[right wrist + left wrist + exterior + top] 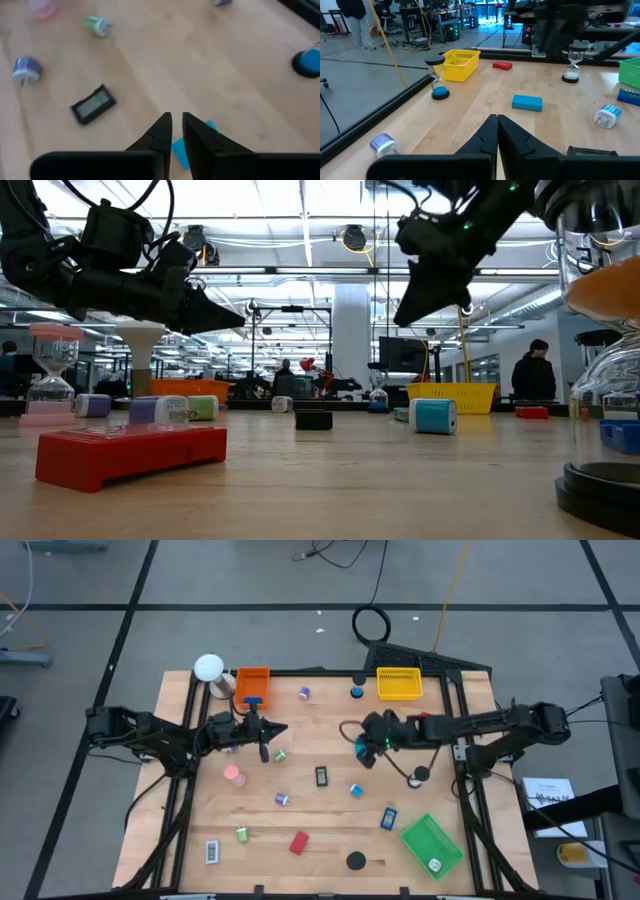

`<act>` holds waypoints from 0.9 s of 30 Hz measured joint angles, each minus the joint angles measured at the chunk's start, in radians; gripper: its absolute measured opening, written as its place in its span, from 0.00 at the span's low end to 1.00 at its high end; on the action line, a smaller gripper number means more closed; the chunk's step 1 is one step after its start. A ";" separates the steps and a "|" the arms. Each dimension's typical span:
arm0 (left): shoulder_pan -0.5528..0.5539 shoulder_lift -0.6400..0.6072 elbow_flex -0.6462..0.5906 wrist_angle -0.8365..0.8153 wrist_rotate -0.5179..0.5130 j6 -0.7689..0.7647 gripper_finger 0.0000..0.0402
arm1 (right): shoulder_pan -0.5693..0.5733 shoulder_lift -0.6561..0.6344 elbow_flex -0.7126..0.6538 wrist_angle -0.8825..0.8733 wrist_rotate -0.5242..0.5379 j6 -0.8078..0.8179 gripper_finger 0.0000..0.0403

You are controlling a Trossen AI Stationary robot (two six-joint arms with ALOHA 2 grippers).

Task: Pick & Place Office items
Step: Put the blue hourglass into the yellow bin

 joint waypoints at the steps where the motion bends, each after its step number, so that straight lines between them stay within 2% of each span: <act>1: 0.000 0.000 0.000 0.000 0.000 0.000 0.05 | -0.020 0.000 0.000 -0.001 0.001 -0.005 0.12; 4: 0.000 0.000 0.000 0.000 0.000 0.000 0.08 | -0.062 0.004 0.000 0.002 0.021 -0.032 0.16; 7: 0.000 0.000 0.000 0.000 0.001 -0.008 0.09 | -0.071 0.015 0.000 0.029 0.137 -0.064 0.20; 10: 0.000 0.000 0.000 -0.002 0.001 -0.086 0.09 | -0.071 0.014 0.000 0.101 0.266 -0.112 0.25; 13: 0.000 0.000 0.000 -0.002 0.001 -0.132 0.09 | -0.072 0.022 -0.001 0.184 0.320 -0.160 0.29; 15: 0.000 0.000 0.000 -0.001 0.001 -0.131 0.09 | -0.072 0.021 -0.001 0.239 0.306 -0.200 0.30; 20: 0.000 0.000 0.000 0.000 0.001 -0.126 0.09 | -0.113 0.021 0.000 0.254 0.148 -0.237 0.30; 23: 0.000 0.000 0.000 0.000 0.001 -0.127 0.09 | -0.156 0.021 0.000 0.256 0.130 -0.239 0.23; 27: 0.000 0.000 0.000 0.000 0.001 -0.126 0.09 | -0.222 0.021 0.000 0.258 0.104 -0.255 0.08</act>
